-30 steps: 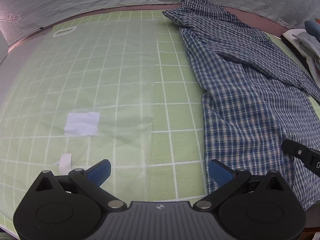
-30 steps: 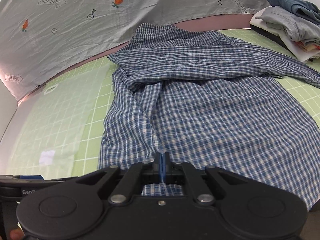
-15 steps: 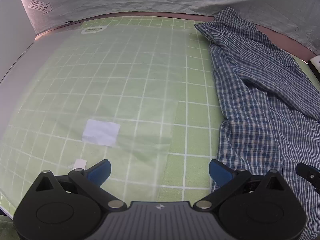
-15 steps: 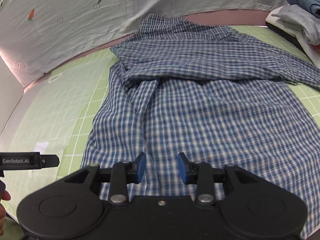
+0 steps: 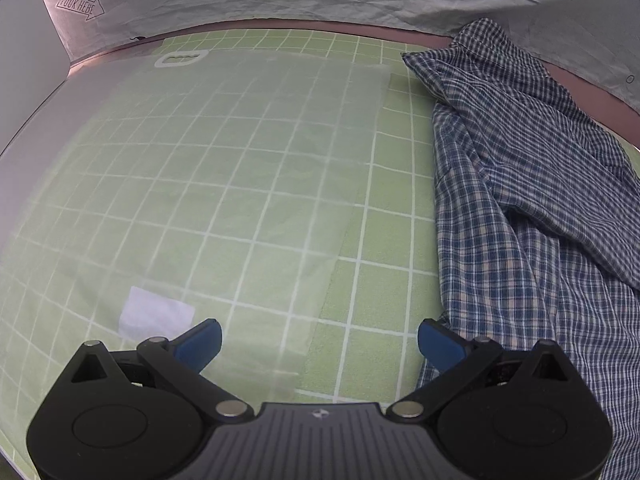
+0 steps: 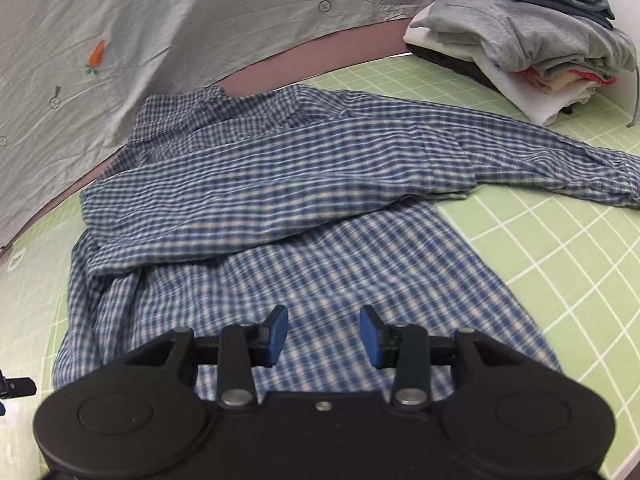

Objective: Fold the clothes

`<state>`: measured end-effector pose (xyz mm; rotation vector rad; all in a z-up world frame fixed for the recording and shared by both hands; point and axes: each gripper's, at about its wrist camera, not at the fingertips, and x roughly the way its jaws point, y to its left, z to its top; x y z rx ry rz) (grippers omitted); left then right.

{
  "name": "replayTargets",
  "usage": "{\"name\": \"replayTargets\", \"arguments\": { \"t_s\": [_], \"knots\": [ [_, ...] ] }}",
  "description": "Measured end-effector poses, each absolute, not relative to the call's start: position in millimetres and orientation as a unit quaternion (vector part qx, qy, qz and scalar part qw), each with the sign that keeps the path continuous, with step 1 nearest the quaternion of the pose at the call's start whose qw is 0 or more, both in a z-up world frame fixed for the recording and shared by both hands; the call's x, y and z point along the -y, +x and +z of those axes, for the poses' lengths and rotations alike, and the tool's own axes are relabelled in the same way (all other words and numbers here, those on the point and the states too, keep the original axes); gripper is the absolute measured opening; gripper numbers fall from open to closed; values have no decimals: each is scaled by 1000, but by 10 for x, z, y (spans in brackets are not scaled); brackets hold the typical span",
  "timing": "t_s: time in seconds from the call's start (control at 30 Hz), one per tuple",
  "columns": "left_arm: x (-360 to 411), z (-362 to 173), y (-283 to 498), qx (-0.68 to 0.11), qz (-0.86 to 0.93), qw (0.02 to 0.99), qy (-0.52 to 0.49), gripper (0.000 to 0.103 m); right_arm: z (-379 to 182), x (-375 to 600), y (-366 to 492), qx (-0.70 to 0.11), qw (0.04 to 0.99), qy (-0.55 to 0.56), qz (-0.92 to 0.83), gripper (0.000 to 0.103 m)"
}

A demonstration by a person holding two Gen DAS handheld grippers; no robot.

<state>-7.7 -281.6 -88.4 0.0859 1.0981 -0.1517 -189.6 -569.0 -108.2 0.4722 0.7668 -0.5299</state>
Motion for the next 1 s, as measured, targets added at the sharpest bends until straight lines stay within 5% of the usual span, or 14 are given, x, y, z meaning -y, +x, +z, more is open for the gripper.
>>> {"name": "replayTargets", "arguments": {
  "t_s": [0.7,0.87,0.9,1.0],
  "knots": [
    [3452,-1117,397,-534,-60,836,113,103,-1384,7290,-1125,-369,845,230,-311,67],
    [3521,-1095,399,-531,-62,834,136,103,-1377,7284,-1055,-379,855,202,-290,35],
    [3530,-1092,395,-530,-63,834,140,103,-1366,7291,-1059,-375,858,206,-285,20],
    [3534,-1085,389,-529,-63,833,145,103,-1284,7282,-1077,-361,865,206,-279,12]
  ]
}}
